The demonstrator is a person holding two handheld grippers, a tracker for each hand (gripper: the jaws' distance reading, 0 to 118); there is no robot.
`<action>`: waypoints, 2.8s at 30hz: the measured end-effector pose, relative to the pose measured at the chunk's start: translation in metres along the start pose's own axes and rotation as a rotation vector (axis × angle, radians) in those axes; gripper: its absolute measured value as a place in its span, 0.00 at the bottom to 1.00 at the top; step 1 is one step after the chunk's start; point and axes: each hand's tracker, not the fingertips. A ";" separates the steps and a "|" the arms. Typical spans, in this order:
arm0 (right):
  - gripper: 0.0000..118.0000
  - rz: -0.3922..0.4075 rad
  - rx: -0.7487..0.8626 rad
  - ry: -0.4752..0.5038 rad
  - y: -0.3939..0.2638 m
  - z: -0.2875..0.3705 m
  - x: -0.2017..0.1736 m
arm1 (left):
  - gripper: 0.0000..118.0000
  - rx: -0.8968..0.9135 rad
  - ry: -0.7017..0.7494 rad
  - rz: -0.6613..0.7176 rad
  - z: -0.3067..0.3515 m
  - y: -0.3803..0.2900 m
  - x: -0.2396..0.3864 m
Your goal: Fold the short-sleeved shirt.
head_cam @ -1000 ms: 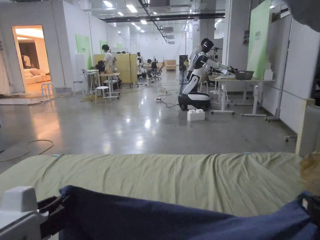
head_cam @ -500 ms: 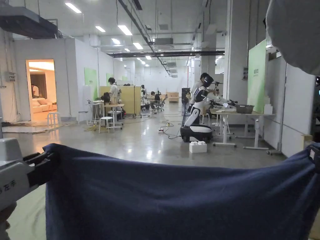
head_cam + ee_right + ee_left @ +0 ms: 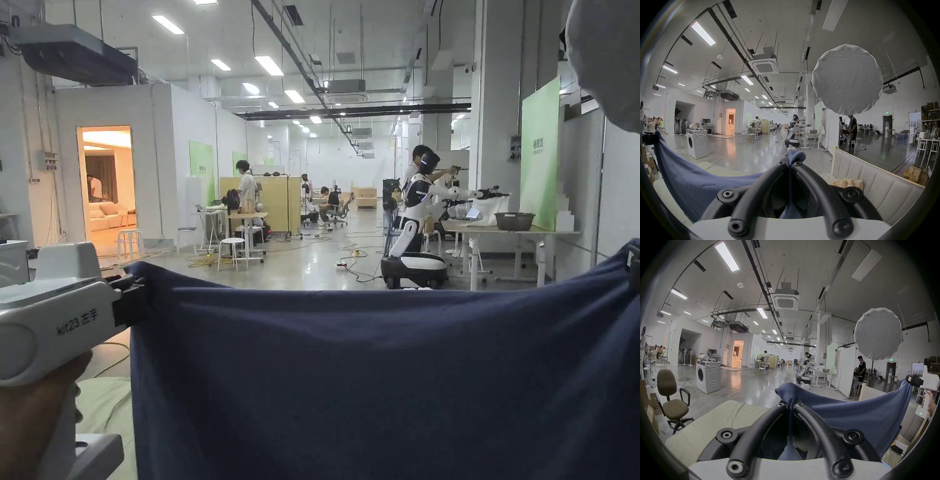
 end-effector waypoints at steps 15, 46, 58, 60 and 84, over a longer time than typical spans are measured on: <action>0.01 0.065 -0.028 -0.085 -0.002 -0.123 -0.038 | 0.04 -0.065 0.089 -0.162 -0.183 -0.001 0.039; 0.01 -0.067 -0.368 0.105 -0.218 0.017 -0.040 | 0.04 -0.304 -0.068 0.069 -0.072 -0.238 -0.016; 0.02 -0.270 -0.660 0.107 -0.347 0.194 -0.012 | 0.04 -0.519 -0.014 0.211 0.087 -0.362 -0.068; 0.01 -0.248 -0.698 0.081 -0.366 0.205 -0.014 | 0.04 -0.544 0.012 0.235 0.090 -0.380 -0.075; 0.68 -0.203 -0.426 0.096 -0.295 0.277 -0.018 | 0.73 -0.209 0.035 0.039 0.161 -0.263 0.003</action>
